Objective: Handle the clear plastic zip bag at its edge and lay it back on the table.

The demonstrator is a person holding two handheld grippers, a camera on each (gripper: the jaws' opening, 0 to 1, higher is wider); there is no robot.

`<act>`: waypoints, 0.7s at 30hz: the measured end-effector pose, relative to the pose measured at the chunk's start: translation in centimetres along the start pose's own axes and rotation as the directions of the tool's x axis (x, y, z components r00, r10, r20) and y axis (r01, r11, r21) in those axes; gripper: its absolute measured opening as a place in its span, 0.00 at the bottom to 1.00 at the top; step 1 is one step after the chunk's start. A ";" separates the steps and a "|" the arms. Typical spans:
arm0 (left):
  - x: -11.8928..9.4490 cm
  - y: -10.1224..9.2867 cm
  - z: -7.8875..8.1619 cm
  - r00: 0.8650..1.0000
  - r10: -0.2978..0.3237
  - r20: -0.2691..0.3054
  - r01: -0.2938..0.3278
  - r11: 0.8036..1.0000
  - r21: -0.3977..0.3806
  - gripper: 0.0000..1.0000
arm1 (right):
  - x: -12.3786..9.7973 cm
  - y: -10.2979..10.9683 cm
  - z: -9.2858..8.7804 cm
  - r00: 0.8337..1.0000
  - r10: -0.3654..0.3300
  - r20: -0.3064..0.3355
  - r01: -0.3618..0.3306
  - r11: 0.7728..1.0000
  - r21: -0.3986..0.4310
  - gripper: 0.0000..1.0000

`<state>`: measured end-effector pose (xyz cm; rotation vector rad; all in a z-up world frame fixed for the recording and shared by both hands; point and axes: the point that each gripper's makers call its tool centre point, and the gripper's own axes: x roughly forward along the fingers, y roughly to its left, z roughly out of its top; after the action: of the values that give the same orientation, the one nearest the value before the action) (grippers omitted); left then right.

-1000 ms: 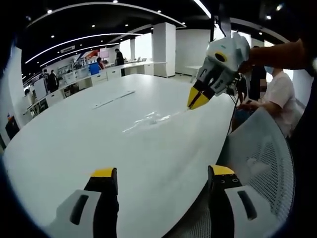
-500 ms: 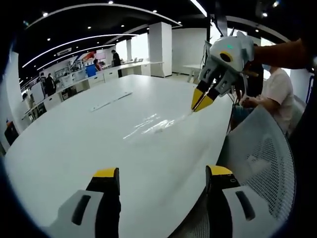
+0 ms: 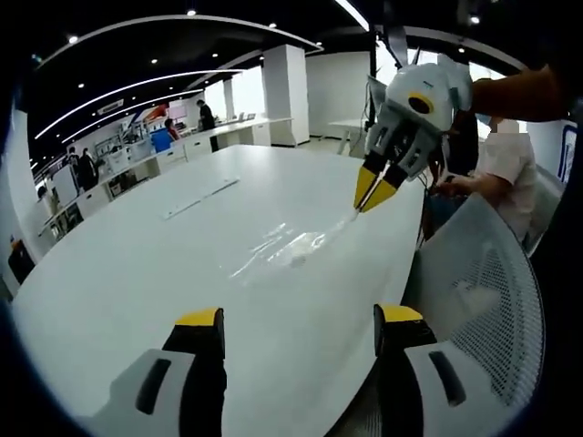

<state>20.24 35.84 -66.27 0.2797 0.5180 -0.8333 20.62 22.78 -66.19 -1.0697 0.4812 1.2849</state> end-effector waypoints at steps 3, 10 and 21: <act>0.0 -0.5 0.0 1.000 -0.008 -0.010 0.008 1.000 0.009 0.60 | 0.1 0.2 0.2 1.000 0.007 0.001 -0.007 1.000 -0.010 0.00; 0.3 -0.4 -0.4 0.999 -0.016 -0.031 0.017 0.999 0.047 0.56 | 0.0 0.6 0.7 1.000 0.022 0.006 -0.021 0.999 -0.028 0.00; 0.6 -0.7 0.4 0.999 -0.017 -0.044 0.023 0.990 0.139 0.49 | -0.4 1.2 1.4 0.999 0.041 0.003 -0.041 0.997 -0.062 0.00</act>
<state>20.18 34.85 -66.32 0.4218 0.5039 -0.8865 19.03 23.62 -65.69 -1.1136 0.4653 1.3455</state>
